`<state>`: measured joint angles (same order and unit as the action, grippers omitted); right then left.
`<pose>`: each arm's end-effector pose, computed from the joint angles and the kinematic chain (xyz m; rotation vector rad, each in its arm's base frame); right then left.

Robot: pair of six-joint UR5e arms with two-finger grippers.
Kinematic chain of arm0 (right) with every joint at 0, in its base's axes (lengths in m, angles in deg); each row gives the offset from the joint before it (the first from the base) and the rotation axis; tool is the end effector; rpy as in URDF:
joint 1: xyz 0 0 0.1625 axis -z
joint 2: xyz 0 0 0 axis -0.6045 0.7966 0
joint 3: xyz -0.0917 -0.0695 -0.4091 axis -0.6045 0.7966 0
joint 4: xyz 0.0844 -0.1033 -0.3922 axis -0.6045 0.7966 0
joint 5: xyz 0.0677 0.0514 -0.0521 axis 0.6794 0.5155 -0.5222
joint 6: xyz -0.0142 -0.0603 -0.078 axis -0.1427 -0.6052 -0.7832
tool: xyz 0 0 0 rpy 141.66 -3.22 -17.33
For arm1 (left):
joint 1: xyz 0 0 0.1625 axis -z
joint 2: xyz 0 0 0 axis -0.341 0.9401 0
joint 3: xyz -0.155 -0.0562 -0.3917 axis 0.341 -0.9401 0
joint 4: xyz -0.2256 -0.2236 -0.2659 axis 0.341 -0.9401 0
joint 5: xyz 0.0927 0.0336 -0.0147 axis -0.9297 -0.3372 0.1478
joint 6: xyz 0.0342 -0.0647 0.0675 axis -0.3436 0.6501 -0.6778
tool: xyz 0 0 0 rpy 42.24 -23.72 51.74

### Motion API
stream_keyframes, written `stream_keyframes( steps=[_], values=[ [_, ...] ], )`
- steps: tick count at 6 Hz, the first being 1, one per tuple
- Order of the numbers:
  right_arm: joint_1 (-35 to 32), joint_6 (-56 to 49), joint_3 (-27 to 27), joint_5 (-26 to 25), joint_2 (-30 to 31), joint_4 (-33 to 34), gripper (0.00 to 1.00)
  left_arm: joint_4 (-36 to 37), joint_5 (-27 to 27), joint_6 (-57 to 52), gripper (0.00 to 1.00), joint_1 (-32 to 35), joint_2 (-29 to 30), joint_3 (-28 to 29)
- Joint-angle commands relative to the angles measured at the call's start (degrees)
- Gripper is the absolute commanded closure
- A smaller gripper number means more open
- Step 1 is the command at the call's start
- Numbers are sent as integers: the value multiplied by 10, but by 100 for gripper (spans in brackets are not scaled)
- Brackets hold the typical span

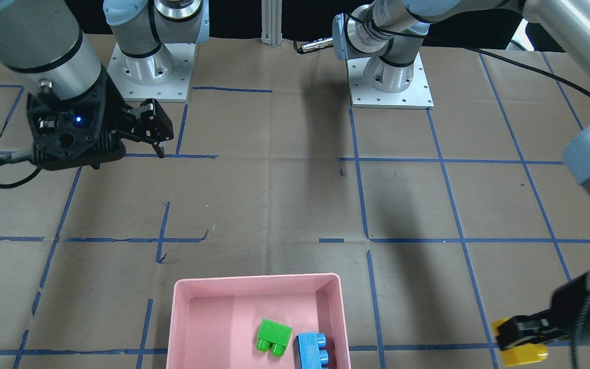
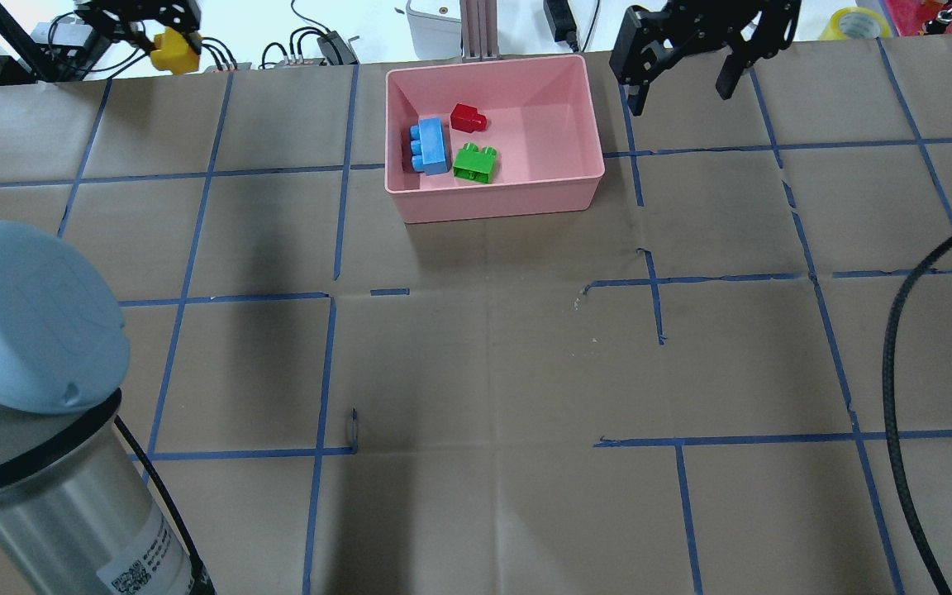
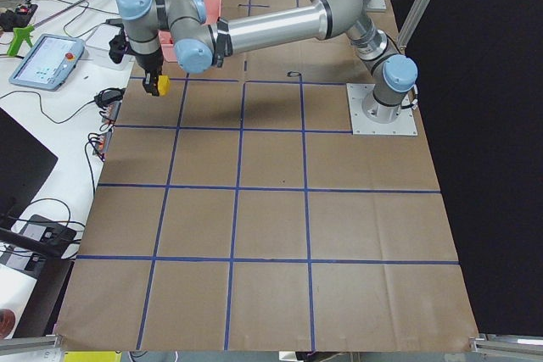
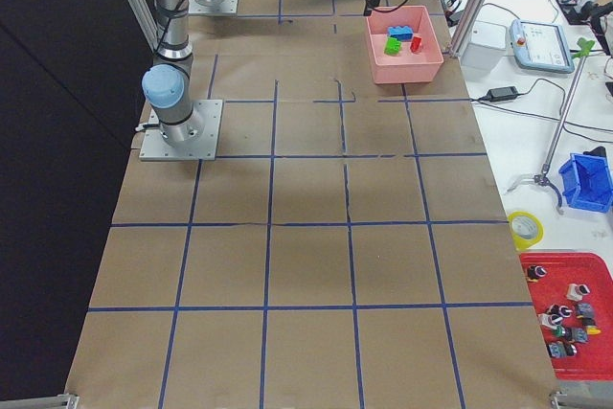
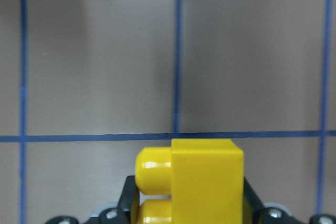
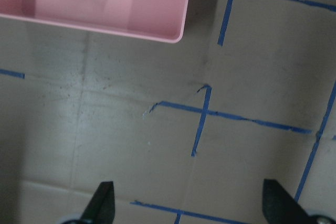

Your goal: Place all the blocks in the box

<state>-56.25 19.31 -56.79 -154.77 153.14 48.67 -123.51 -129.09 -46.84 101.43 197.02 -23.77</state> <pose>0.1703 -0.5567 0.5127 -0.3186 3.0879 0.0926 -0.0243 -0.7879 0.4158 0.1781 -3.0686 0.2024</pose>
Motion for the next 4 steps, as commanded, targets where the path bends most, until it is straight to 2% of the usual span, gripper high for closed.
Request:
stream_keyframes(
  steps=[1, 2, 4],
  values=[
    [1, 2, -151, -2, 75, 101, 0, 8, -33, 160, 93, 118, 14, 4],
    [4, 1, -187, -2, 92, 126, 0, 22, -37, 206, 93, 167, 35, 3],
    [9, 0, -180, 5, 106, 128, 0, 90, -51, 238, 93, 198, 91, -6]
  ],
)
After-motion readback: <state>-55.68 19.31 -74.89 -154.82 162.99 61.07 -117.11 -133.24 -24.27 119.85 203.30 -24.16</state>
